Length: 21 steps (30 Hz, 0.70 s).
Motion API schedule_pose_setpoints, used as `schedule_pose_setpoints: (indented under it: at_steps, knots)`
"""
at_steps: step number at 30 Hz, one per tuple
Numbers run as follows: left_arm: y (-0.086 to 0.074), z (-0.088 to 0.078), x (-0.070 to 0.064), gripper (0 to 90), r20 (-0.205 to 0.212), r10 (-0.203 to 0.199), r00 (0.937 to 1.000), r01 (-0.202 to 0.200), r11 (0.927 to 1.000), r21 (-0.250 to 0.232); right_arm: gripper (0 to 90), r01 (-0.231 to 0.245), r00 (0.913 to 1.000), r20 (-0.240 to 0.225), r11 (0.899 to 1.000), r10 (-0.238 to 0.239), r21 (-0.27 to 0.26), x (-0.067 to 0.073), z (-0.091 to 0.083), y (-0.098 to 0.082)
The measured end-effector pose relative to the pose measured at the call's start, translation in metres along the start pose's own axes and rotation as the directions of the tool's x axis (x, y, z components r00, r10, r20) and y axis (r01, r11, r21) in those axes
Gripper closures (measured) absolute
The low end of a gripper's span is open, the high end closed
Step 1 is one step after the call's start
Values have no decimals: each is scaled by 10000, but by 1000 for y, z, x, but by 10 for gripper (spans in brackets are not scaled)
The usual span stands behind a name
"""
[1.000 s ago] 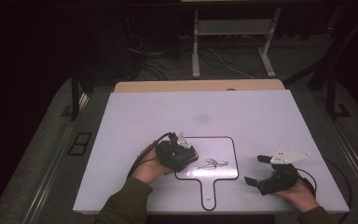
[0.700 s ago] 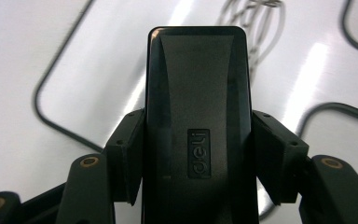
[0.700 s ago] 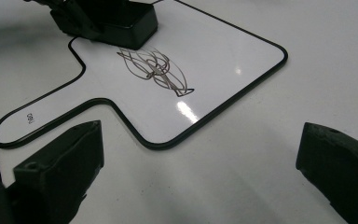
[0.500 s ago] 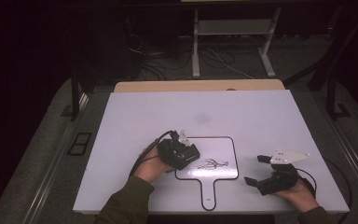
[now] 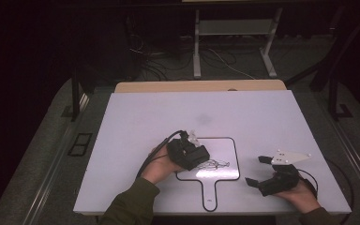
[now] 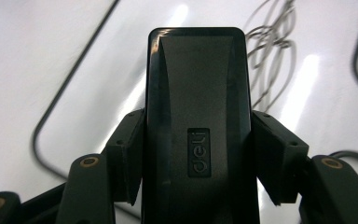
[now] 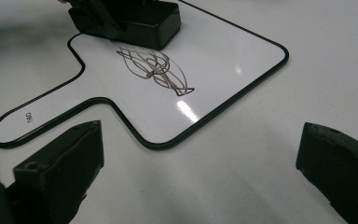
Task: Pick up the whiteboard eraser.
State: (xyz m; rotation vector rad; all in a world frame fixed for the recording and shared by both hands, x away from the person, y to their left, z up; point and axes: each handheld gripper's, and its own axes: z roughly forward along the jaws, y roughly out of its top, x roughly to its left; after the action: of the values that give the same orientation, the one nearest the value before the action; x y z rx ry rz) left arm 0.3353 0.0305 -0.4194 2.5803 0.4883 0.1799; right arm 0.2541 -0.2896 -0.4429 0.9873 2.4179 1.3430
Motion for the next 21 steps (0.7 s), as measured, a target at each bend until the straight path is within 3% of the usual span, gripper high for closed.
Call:
schedule_pose_setpoints:
  at_steps: [3,7,15,21]
  knots:
    - [5,3,-7,392,118,275,9996,-275,9996,-27,0,-3,10000,-1,10000,3,-4,0,0,0]
    - [8,6,-11,392,208,221,9995,-218,9997,-146,0,0,10000,8,10000,0,2,0,0,0]
    - [15,11,2,392,141,-88,9999,92,9995,-290,0,-14,10000,24,10000,14,-2,0,0,0]
    - [22,15,-4,393,204,383,9991,-376,9988,-308,0,-28,10000,15,10000,28,8,0,0,0]
